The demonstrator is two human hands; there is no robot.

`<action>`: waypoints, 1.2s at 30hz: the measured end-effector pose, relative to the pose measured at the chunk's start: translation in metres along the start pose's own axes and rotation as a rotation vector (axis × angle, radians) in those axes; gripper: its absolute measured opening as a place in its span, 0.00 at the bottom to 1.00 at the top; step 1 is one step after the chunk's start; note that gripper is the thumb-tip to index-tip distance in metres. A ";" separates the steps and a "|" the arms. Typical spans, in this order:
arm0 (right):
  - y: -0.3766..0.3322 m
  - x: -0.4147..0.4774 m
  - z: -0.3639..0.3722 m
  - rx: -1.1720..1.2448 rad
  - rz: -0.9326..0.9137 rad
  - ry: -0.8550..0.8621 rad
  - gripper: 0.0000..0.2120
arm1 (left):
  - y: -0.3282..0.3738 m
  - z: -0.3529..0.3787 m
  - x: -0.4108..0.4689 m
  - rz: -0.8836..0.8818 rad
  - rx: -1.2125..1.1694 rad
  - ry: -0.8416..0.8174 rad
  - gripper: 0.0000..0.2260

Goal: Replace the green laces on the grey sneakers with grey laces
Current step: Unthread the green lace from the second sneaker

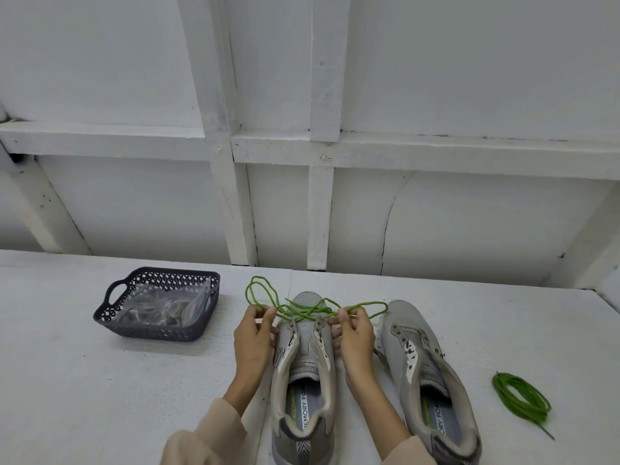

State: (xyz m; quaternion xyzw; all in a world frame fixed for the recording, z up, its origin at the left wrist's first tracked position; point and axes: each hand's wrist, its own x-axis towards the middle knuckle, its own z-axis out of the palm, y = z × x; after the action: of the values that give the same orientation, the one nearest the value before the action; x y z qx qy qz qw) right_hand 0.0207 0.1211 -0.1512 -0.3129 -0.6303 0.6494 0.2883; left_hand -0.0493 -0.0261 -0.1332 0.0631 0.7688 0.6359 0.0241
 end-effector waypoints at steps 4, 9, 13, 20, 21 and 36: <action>-0.004 -0.004 0.000 -0.050 -0.035 -0.082 0.06 | -0.002 0.002 -0.005 0.080 0.077 -0.076 0.05; -0.004 0.002 0.000 -0.065 -0.026 -0.043 0.07 | -0.004 0.000 0.001 0.076 0.096 -0.049 0.08; -0.003 0.000 0.000 -0.001 -0.008 -0.005 0.08 | -0.001 0.001 -0.002 0.063 0.035 -0.027 0.09; -0.004 0.003 -0.001 -0.037 -0.013 -0.005 0.09 | -0.005 0.001 0.000 0.081 0.049 -0.023 0.08; -0.004 0.002 -0.002 0.006 -0.008 0.028 0.09 | -0.004 0.001 -0.001 0.066 0.011 0.003 0.08; -0.002 -0.004 -0.001 -0.092 -0.049 -0.061 0.06 | -0.005 0.001 -0.003 0.125 0.127 -0.122 0.04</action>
State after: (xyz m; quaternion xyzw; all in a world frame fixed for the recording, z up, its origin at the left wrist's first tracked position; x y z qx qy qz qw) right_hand 0.0238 0.1187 -0.1493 -0.2905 -0.6754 0.6217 0.2702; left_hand -0.0463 -0.0270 -0.1384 0.1508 0.7993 0.5811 0.0271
